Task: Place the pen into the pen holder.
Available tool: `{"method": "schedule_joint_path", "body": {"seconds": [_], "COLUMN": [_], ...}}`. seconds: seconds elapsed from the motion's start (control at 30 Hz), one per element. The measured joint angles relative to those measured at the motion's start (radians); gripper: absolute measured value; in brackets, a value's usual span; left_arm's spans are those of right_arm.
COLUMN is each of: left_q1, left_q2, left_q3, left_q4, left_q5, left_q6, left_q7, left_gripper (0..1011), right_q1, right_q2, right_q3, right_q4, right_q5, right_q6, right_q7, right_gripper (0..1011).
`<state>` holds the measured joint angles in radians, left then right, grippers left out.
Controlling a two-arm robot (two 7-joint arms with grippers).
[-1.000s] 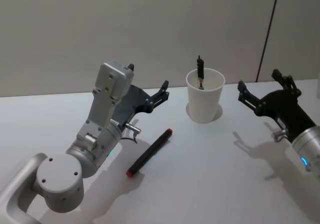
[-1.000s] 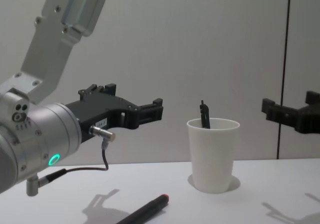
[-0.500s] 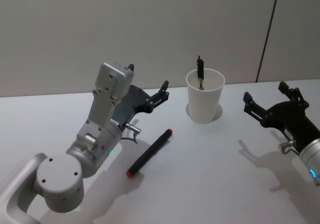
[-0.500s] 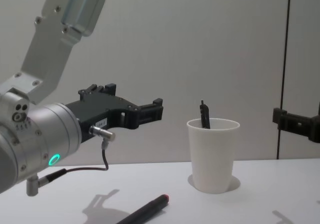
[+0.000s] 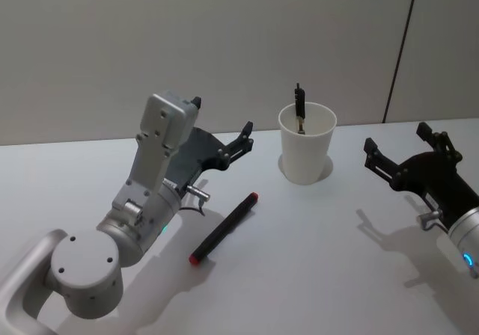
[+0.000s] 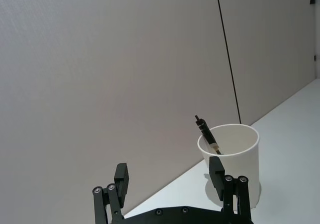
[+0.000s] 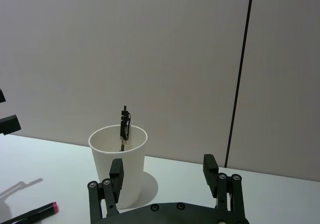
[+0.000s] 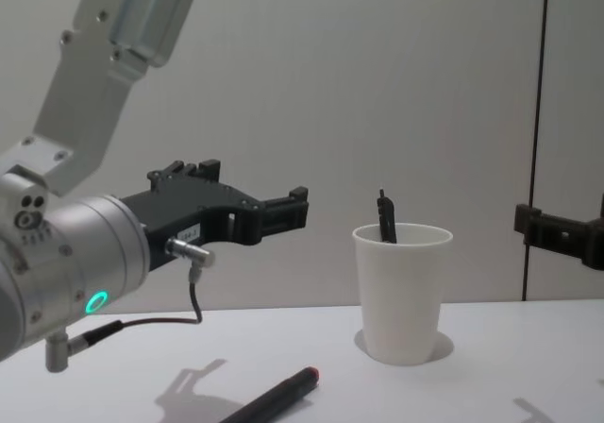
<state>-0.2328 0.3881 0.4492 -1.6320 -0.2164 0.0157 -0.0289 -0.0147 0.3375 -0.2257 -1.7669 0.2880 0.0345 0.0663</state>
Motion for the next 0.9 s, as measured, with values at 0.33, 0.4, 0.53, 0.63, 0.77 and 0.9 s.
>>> {"method": "schedule_joint_path", "body": {"seconds": [0.33,0.4,0.53,0.63,0.77,0.9], "left_q1": [0.039,0.048,0.072,0.098,0.117,0.14], "left_q2": [0.052,0.062,0.091,0.12,0.142,0.171], "left_q3": [-0.021,-0.024,-0.033,-0.041,-0.047,-0.055], "left_q4": [-0.06,-0.073,-0.107,-0.142,-0.169,-0.203], "left_q5": [-0.06,-0.069,-0.095,-0.123,-0.144,-0.173], "left_q6": [0.036,0.043,0.065,0.092,0.112,0.149], "left_q7": [-0.043,-0.047,-0.055,-0.06,-0.063,-0.071], "left_gripper": [1001,1001,1001,1001,1001,1001], "right_q1": [0.0,0.0,0.0,0.0,0.0,0.0], "right_q2": [0.0,0.0,0.0,0.0,0.0,0.0], "right_q3": [0.0,0.0,0.0,0.0,0.0,0.0], "right_q4": [0.0,0.0,0.0,0.0,0.0,0.0], "right_q5": [0.0,0.0,-0.001,-0.001,-0.001,-0.001], "right_q6": [0.0,0.0,-0.001,-0.001,-0.001,-0.001], "right_q7": [0.0,0.0,0.001,0.001,0.001,0.001], "right_gripper": [1002,1001,1002,1001,1002,1002]}}
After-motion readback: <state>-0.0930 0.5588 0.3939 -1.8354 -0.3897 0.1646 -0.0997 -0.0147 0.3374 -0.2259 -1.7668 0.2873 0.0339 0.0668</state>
